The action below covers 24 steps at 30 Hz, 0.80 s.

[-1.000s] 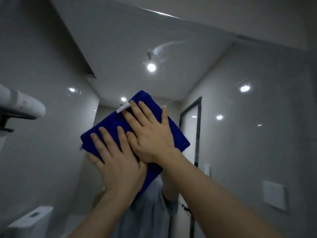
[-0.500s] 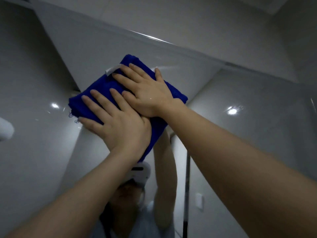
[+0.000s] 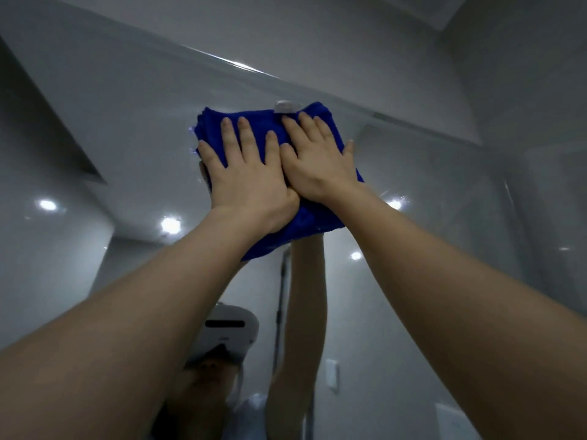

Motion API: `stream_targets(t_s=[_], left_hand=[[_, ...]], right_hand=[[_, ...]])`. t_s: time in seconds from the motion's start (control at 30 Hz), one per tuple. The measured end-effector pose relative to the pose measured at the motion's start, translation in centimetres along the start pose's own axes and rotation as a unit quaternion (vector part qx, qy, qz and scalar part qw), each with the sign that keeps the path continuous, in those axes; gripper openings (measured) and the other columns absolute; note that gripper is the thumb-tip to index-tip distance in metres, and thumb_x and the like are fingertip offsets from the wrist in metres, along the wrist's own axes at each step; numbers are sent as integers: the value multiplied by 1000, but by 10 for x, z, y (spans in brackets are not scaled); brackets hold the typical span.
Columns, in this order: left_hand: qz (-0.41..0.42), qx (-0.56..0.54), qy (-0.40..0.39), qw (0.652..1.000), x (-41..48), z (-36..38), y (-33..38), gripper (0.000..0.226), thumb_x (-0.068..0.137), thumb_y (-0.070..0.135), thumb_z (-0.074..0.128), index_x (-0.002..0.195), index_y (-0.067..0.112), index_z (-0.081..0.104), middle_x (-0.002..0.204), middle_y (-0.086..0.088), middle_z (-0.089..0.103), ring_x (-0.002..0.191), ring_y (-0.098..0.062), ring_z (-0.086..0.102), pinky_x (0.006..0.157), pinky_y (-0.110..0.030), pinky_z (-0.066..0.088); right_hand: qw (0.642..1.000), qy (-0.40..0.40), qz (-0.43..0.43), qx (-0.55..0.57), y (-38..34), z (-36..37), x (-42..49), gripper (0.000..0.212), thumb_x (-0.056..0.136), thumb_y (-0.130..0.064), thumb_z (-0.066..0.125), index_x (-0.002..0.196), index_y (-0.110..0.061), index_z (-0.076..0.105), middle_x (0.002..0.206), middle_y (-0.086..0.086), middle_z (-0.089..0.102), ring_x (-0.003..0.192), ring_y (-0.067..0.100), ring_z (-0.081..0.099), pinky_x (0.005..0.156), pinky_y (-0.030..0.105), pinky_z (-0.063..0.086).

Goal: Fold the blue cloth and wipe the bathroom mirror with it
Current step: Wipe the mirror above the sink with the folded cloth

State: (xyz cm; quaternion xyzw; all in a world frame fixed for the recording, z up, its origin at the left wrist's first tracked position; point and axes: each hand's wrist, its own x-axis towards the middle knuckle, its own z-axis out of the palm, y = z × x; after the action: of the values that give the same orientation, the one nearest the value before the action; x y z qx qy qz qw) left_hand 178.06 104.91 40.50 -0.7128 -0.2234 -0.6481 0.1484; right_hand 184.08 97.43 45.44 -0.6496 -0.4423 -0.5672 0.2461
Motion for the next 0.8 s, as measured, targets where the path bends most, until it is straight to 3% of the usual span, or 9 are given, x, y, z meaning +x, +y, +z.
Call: stream_targets(t_s=[0.43,0.8], left_hand=[[102,3,-22,995,-39,38,123,71,92,48,25,148,16,-5,154,-18,-13,141,-35,-16,109,-59,-7],[212,-4,-53,976,-108,81,249,65,95,43,19,148,15,-4,154,-19,-13,141,-37,-16,110,-58,-8]], right_hand=[[995,18,98,17,124,-15,-82,52,98,-35,25,148,-29,12,158,-5,3,145,12,-3,113,55,-3],[972,5,235,15,237,-26,-199,52,99,-33,22,149,-27,7,158,-3,-2,145,14,-4,113,53,-6]])
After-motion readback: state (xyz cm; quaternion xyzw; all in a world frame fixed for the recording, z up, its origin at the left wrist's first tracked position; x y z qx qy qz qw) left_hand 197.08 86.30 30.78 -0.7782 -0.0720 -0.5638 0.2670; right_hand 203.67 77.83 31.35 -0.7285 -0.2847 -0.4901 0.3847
